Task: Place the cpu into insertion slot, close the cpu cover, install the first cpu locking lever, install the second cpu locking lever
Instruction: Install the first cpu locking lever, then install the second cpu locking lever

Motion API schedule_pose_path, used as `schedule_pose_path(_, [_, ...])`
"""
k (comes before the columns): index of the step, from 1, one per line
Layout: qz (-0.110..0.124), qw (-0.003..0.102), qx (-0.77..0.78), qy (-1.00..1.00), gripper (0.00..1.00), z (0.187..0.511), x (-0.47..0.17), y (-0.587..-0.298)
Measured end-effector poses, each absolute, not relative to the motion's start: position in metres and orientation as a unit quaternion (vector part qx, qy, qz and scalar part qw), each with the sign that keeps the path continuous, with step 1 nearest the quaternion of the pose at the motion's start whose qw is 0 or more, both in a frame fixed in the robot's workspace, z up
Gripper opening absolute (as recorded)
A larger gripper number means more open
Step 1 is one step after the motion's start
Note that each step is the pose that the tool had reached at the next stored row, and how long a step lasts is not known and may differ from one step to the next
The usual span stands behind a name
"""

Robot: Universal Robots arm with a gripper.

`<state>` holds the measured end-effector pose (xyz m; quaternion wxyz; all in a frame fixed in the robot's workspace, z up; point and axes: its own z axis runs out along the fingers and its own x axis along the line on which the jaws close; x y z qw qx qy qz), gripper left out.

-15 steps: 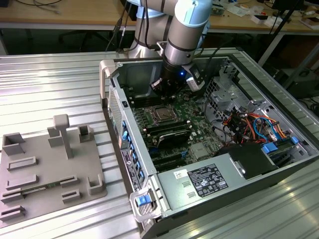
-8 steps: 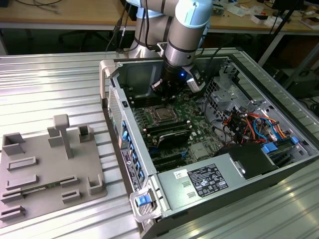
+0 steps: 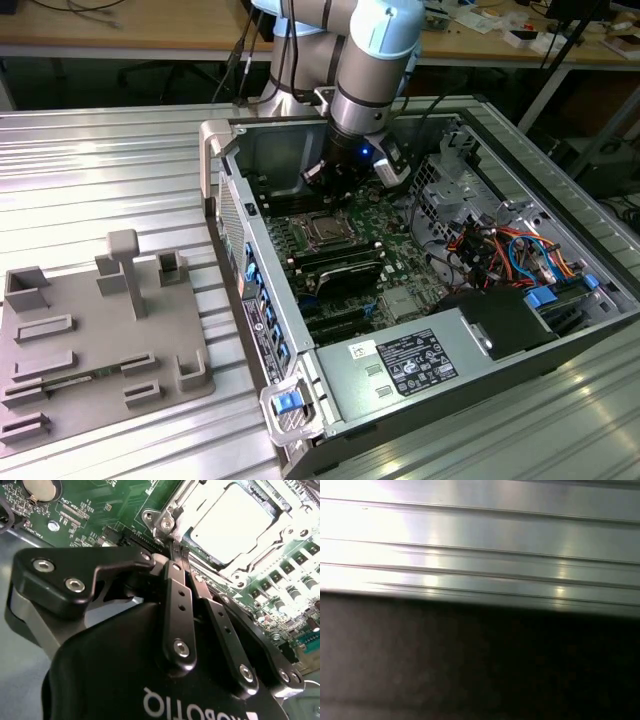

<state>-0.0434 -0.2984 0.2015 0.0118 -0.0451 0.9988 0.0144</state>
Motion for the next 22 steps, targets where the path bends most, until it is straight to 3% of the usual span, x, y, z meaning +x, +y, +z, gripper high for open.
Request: schedule_pose_path(22, [0.016,0.012,-0.046,0.999,0.11,0.215,-0.043,-0.303])
